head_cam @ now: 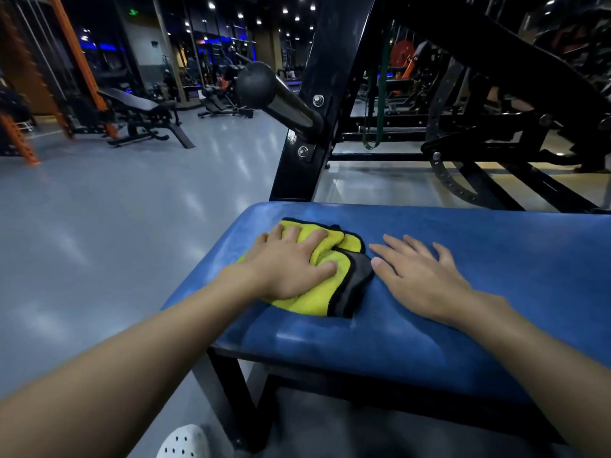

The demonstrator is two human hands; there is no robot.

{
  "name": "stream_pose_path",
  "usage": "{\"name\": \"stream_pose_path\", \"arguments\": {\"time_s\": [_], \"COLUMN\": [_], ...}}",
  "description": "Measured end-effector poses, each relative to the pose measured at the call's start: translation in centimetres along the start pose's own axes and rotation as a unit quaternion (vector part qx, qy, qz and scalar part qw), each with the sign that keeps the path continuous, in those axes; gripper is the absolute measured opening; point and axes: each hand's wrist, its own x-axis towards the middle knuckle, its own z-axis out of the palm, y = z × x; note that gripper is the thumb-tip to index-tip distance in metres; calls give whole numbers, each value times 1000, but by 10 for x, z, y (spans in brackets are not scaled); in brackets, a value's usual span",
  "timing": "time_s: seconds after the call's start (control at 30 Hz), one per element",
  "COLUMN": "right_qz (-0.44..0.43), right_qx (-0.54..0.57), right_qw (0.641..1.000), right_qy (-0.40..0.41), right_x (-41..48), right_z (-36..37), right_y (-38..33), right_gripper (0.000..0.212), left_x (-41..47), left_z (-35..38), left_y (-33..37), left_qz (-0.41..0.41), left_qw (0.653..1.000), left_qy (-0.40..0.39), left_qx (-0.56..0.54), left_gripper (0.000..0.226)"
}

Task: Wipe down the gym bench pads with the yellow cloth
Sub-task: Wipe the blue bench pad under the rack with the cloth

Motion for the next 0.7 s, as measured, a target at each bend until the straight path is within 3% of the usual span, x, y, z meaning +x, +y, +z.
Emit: {"name": "stream_pose_path", "arguments": {"time_s": [0.4,0.7], "right_qz": [-1,4], "right_qx": [-9,-9], "right_qw": [1000,1000], "right_qy": [18,26], "right_x": [5,8], "right_z": [7,8], "right_y": [5,6], "right_gripper": [56,55], "left_x": [134,121], "left_z": [-11,-2], "left_y": [-1,-3], "left_qz": [-43,-39], "left_qw": [999,998], "left_qy": [4,36], "left_qx": [-14,-31], "left_gripper": [74,73]}}
